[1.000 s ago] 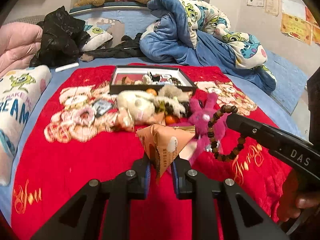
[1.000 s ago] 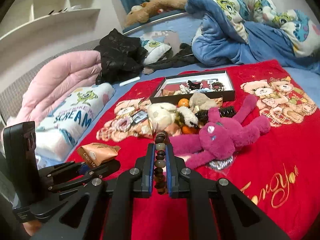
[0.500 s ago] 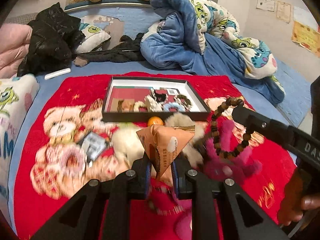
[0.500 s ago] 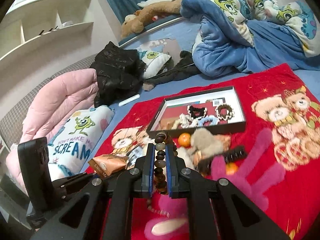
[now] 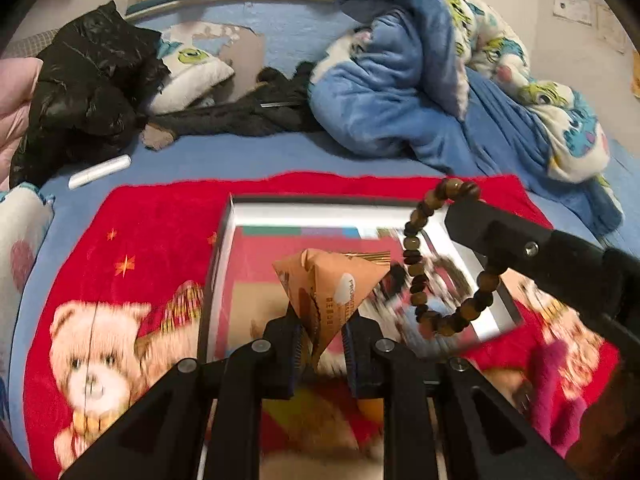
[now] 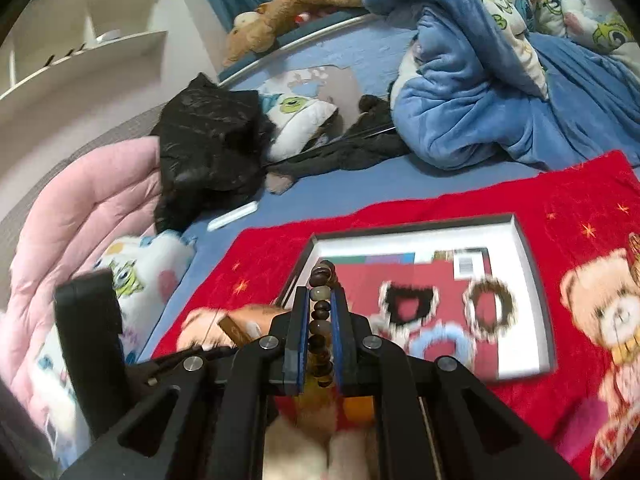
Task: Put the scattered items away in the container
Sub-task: 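Lift and carry paper packet with left tool while right tool carries bracelet to box, then open left tool dropping paper packet while right tool releases bracelet into box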
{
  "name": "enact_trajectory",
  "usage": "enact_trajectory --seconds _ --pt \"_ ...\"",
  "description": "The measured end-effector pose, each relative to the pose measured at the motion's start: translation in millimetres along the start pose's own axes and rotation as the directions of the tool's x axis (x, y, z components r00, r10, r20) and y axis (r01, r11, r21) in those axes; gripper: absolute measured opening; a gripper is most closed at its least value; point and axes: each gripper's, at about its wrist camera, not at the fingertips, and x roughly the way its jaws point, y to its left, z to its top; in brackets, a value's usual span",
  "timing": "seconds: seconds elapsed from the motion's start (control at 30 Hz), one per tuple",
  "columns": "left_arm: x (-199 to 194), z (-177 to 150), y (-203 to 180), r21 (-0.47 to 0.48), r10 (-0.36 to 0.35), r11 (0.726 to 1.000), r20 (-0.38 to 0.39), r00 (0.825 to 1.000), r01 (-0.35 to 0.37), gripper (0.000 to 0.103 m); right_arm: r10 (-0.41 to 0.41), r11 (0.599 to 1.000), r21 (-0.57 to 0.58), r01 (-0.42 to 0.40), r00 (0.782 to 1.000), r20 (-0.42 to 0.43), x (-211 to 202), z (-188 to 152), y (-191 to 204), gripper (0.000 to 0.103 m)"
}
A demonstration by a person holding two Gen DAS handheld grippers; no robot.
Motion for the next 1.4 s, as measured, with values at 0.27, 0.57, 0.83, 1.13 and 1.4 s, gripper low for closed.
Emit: enact_trajectory --seconds 0.27,0.57,0.83,1.13,1.4 --pt "49.0 2.5 -0.6 0.001 -0.04 0.999 -0.04 0.998 0.04 0.019 -0.05 0.999 0.004 0.05 0.997 0.057 15.7 1.6 -30.4 0.01" --pt "62.0 -6.0 -2.0 0.016 0.018 1.0 -0.057 0.998 -0.017 0.019 -0.135 0.987 0.087 0.134 0.991 0.006 32.6 -16.9 -69.7 0.011" --pt "63.5 -8.8 -11.1 0.06 0.054 0.997 -0.047 0.997 -0.051 0.019 -0.162 0.982 0.101 0.161 0.987 0.001 37.6 -19.6 -78.1 0.011" --pt "65.9 -11.2 -2.7 0.034 0.047 0.998 -0.065 0.997 -0.045 0.019 -0.153 0.981 0.118 0.153 0.988 -0.014 41.1 -22.5 -82.4 0.011" --pt "65.5 -11.9 -4.8 0.05 0.06 0.997 -0.064 0.996 -0.056 0.019 -0.153 0.981 0.113 0.155 0.988 -0.022 43.3 -23.8 -82.0 0.011"
